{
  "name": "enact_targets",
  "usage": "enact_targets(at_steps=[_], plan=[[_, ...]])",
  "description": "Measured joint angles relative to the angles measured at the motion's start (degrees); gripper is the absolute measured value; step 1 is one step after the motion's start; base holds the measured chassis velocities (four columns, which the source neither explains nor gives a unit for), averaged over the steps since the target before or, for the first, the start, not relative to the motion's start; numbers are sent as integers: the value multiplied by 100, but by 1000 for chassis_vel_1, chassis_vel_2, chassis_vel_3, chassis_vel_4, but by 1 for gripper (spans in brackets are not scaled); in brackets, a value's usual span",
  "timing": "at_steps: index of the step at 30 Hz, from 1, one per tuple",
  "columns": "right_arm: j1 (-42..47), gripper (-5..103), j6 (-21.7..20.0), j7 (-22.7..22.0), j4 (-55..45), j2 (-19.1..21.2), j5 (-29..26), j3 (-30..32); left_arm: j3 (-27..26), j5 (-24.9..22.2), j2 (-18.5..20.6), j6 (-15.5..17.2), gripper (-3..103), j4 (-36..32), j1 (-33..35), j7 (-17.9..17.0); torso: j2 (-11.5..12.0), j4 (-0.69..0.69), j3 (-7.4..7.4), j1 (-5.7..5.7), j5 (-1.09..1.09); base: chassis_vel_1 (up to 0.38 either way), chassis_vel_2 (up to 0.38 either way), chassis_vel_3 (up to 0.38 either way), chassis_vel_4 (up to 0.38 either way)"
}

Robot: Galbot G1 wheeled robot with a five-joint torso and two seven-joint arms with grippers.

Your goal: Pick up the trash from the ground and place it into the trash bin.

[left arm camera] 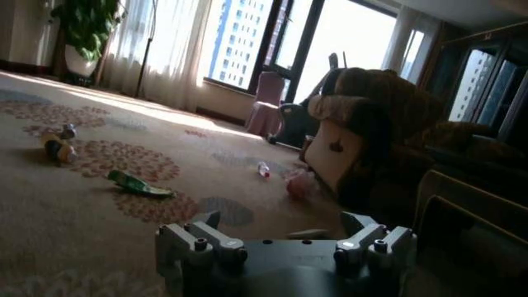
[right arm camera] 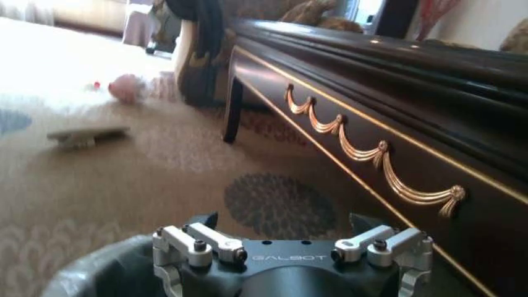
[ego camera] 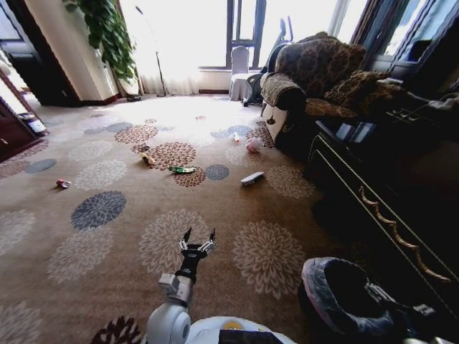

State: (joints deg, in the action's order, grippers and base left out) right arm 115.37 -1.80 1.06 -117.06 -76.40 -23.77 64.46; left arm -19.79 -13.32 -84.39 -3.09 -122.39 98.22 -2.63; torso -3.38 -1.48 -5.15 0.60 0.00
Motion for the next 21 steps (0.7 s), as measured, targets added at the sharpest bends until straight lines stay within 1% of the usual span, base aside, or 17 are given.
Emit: enact_targets(at_steps=[2,3,4,6,7,10,11,15,19,21], plan=[[192,100,-167,0,125,426,-86,143,49,-2,-21,-40,99,112,-17,-6,0,-1,0,0,1,0,0,0,0],[192,100,-167,0,125,426,-86,143,49,-2,-21,-40,99,112,-17,-6,0,-1,0,0,1,0,0,0,0],[278,100,-247,0,139,545,-152,189,70,-2,-37,-46,99,150,-34,-7,0,-1,0,0,4,0,0,0,0],[599,100,-462,-1,186,887,-349,274,156,10,-73,-49,99,246,-102,-21,0,1,0,0,0,0,0,0,0],[599,100,-462,-1,186,887,-349,274,156,10,-73,-49,99,246,-102,-21,0,1,0,0,0,0,0,0,0],[923,100,-682,0,268,1230,-657,280,261,41,-49,-36,99,259,-163,-28,0,1,0,0,0,0,0,0,0],[923,100,-682,0,268,1230,-657,280,261,41,-49,-36,99,259,-163,-28,0,1,0,0,0,0,0,0,0],[1018,100,-908,-1,382,1596,-878,231,279,4,9,-25,99,296,-198,-44,0,0,0,0,1,0,0,0,0],[980,100,-991,-1,416,1686,-938,186,306,-26,45,-13,99,358,-243,-52,0,-1,0,0,1,0,0,0,0],[889,100,-1053,-1,506,1757,-939,146,352,-44,54,14,99,404,-295,-57,0,2,0,0,0,0,0,0,0]])
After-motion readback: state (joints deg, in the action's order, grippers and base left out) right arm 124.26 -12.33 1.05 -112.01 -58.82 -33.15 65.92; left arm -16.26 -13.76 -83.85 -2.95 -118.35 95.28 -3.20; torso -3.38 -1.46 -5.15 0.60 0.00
